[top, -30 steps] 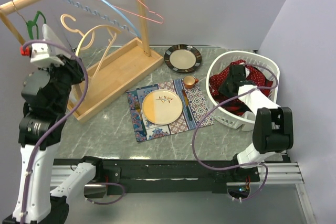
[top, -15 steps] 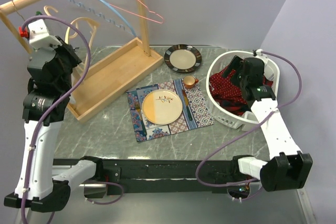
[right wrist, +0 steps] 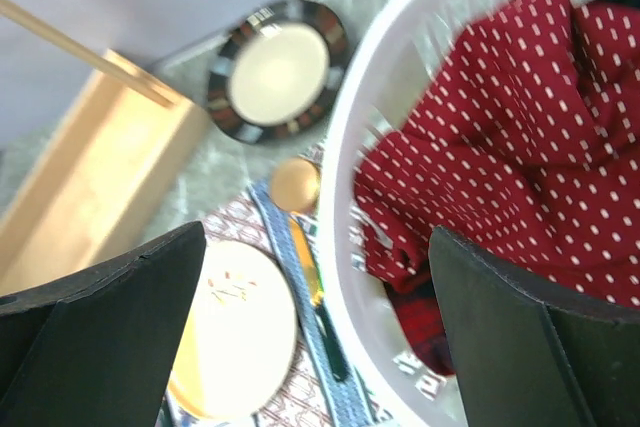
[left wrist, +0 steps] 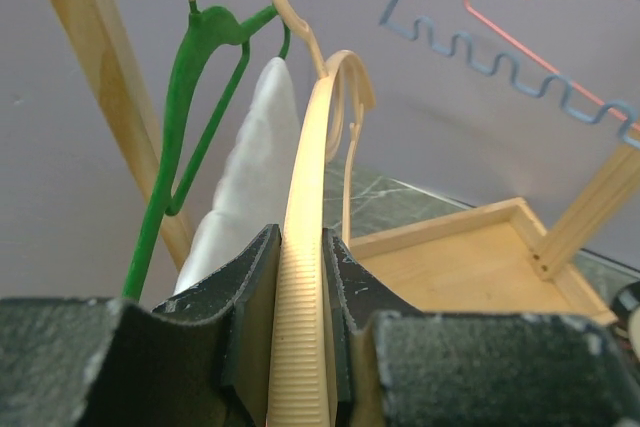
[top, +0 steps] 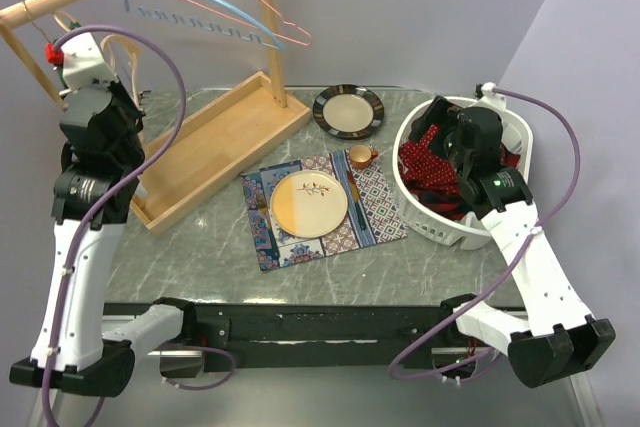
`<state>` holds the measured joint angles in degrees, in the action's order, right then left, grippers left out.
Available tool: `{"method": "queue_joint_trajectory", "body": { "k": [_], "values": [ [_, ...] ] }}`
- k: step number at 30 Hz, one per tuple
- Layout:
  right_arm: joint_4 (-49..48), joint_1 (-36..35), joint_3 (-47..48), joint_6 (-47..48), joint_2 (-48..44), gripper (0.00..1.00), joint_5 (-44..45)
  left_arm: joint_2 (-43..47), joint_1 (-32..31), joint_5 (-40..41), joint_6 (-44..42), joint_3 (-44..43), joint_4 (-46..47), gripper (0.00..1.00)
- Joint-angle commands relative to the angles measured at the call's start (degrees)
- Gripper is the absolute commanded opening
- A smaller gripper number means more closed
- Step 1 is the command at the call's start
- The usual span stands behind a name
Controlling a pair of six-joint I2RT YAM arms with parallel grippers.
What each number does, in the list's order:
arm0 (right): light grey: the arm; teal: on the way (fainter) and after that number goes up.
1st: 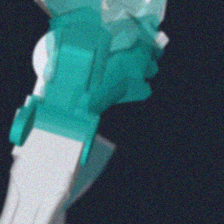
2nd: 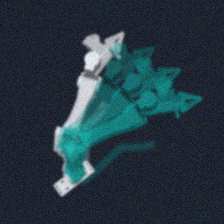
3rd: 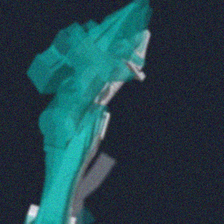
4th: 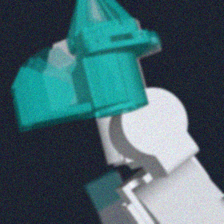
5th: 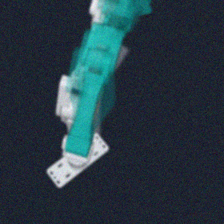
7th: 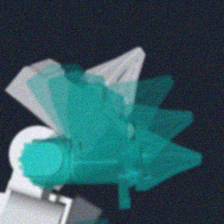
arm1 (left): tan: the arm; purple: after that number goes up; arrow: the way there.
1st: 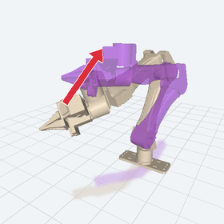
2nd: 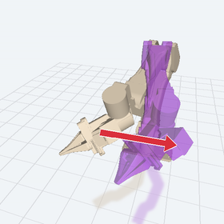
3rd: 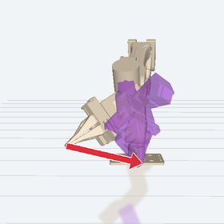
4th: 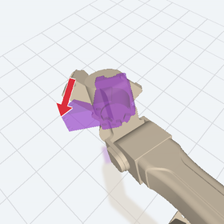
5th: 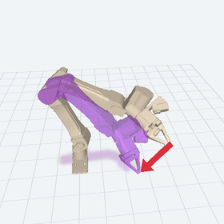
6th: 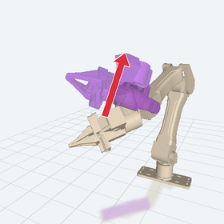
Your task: Remove the skirt from the hanger
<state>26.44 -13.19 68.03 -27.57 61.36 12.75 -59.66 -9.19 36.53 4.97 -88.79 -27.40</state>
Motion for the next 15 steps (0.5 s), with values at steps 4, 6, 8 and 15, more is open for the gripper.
{"method": "queue_joint_trajectory", "body": {
  "k": [4,6,8,15],
  "values": [
    [-2.35,-2.19,4.57,-0.46,-0.98,1.0,4.12,-1.34,-0.04,1.44,-6.29,-1.03,10.7,0.01],
    [-2.53,-2.45,4.66,-0.38,-1.24,1.0,4.91,-1.42,-0.13,0.65,-5.42,-1.47,9.65,0.01],
    [-2.62,-2.54,4.57,-0.46,-1.33,1.0,5.0,-0.99,-0.21,-0.4,-5.32,-0.95,9.12,0.01],
    [-4.02,-3.6,3.6,-0.73,-1.69,1.0,4.47,7.18,-0.83,-9.64,-6.64,8.8,12.62,0.01]
  ]
}}
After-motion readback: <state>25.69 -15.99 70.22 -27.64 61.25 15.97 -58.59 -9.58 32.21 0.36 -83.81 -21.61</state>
